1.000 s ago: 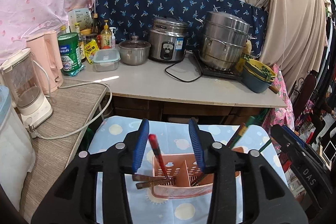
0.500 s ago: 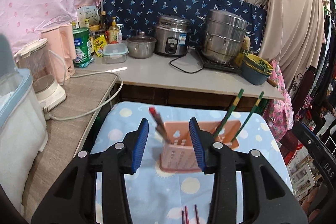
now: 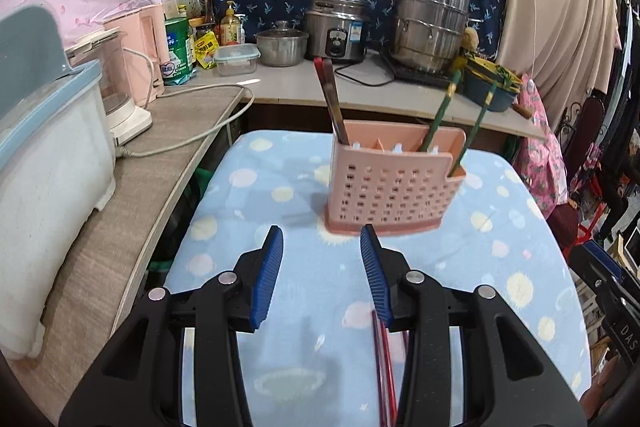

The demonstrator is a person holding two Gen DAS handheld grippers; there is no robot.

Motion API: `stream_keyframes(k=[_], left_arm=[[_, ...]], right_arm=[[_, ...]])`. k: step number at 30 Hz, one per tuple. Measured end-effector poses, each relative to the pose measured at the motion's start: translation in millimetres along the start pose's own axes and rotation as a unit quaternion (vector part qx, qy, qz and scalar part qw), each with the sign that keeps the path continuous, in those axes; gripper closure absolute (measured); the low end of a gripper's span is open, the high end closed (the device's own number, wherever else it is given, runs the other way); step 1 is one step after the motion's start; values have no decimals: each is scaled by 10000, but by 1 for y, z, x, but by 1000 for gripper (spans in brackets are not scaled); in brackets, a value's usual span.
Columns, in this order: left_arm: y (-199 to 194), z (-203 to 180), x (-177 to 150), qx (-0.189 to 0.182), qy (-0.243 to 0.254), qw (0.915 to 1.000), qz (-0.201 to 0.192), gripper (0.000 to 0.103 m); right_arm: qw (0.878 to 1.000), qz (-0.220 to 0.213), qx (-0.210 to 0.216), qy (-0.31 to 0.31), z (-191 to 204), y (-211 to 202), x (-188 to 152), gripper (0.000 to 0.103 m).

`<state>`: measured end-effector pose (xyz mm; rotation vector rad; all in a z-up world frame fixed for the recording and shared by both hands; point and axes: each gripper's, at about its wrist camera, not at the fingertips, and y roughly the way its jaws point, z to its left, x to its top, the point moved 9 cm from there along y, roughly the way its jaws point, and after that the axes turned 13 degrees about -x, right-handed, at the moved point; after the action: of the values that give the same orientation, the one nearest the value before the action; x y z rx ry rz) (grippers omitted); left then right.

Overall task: Organize utensils
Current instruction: 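Move both open tools back over the remaining dark red chopsticks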

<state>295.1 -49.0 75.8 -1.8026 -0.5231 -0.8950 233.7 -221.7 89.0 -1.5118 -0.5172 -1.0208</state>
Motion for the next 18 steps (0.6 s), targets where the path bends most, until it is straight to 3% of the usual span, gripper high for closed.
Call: stream_keyframes(k=[18], left_arm=[[-14, -8, -101, 139, 49, 9981, 604, 65]], right_arm=[[9978, 545, -118, -360, -1, -25, -106, 62]])
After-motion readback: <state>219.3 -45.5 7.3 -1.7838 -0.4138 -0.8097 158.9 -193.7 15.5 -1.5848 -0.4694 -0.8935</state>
